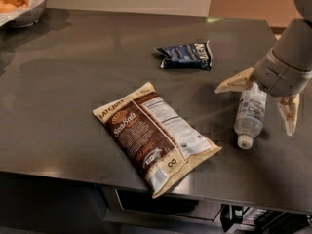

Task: Place blue plastic bottle upright

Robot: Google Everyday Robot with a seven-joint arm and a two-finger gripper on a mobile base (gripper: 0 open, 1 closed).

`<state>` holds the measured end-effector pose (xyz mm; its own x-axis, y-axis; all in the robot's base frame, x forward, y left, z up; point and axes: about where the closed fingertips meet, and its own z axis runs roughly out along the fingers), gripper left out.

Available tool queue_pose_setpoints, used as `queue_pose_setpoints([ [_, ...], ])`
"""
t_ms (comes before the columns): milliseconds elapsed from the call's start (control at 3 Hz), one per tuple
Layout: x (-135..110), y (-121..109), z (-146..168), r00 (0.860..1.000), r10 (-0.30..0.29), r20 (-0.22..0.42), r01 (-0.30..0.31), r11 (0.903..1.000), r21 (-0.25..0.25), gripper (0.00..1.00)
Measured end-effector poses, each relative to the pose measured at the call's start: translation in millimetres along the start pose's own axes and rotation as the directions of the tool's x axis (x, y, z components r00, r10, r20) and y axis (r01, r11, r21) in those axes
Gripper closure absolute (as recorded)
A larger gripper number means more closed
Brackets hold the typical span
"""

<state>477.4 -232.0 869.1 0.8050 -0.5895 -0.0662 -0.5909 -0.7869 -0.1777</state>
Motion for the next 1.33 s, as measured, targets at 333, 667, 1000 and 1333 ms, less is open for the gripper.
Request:
queue_pose_setpoints([
  [333, 9, -2, 9, 0.997, -0.072, -0.025, 0.070, 0.9965, -0.046, 0.00],
  [667, 15, -3, 15, 0.995, -0.096, -0.033, 0.093, 0.9925, -0.080, 0.18],
  [1000, 19, -1, 20, 0.994, -0.097, -0.040, 0.092, 0.9888, -0.118, 0.42],
  [1333, 24, 0, 18, 0.995, -0.084, -0.045, 0.076, 0.9858, -0.150, 0.65],
])
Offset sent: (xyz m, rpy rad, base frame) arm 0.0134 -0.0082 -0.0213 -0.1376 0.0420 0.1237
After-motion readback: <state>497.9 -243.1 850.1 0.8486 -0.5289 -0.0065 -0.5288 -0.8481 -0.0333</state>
